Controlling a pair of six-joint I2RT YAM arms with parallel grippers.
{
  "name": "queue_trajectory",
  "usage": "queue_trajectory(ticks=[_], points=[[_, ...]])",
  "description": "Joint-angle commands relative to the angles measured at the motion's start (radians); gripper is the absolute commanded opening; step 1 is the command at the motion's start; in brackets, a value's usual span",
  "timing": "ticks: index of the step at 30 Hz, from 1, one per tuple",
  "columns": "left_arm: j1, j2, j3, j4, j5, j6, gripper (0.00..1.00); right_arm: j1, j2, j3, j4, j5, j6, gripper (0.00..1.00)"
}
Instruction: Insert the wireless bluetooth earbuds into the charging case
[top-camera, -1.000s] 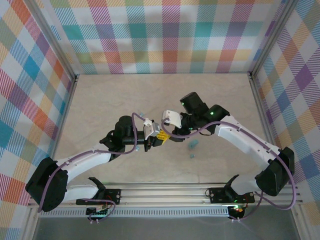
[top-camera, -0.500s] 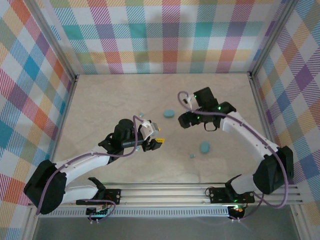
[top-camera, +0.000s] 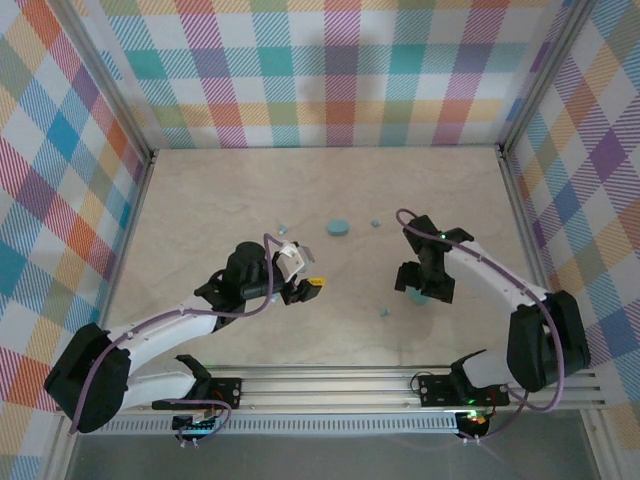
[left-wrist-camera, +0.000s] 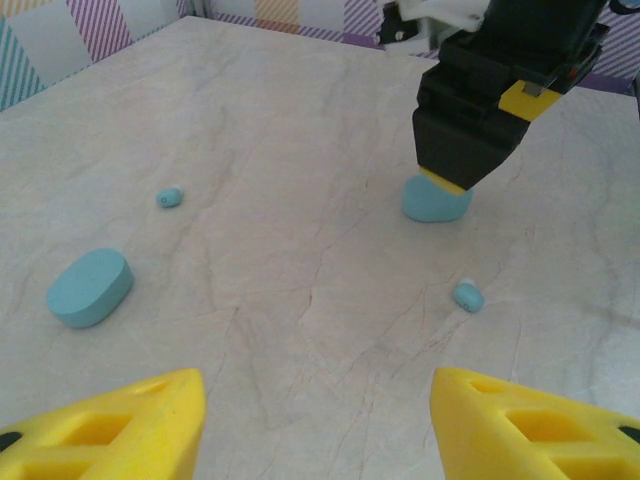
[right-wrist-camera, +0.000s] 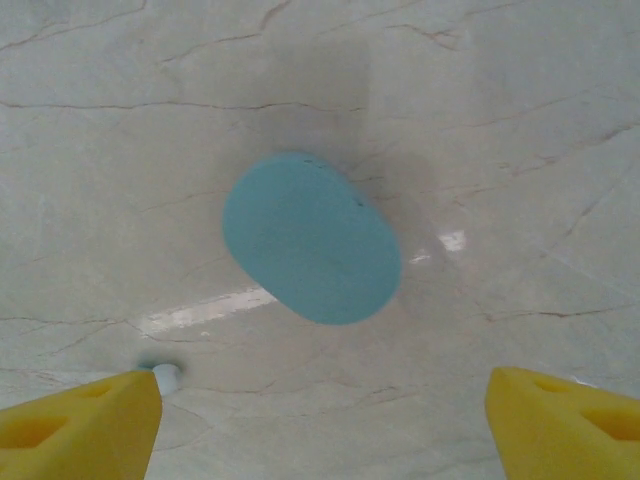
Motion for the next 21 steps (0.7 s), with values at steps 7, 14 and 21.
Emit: queue_trajectory(ticks=[7, 14, 21], points=[[-0.002, -0.058, -0.055, -0.001, 0.029, -0.007, 0.61, 0.002, 0.118, 0.004, 0.039, -0.001, -0.185, 0.92], [-0.001, -0.111, -0.083, -0.018, 0.011, -0.007, 0.62, 0.000, 0.278, 0.050, 0.089, -0.069, -0.294, 0.85], [-0.001, -0.130, -0.084, -0.037, 0.000, -0.009, 0.62, 0.030, 0.302, 0.074, 0.117, -0.115, -0.345, 0.55]])
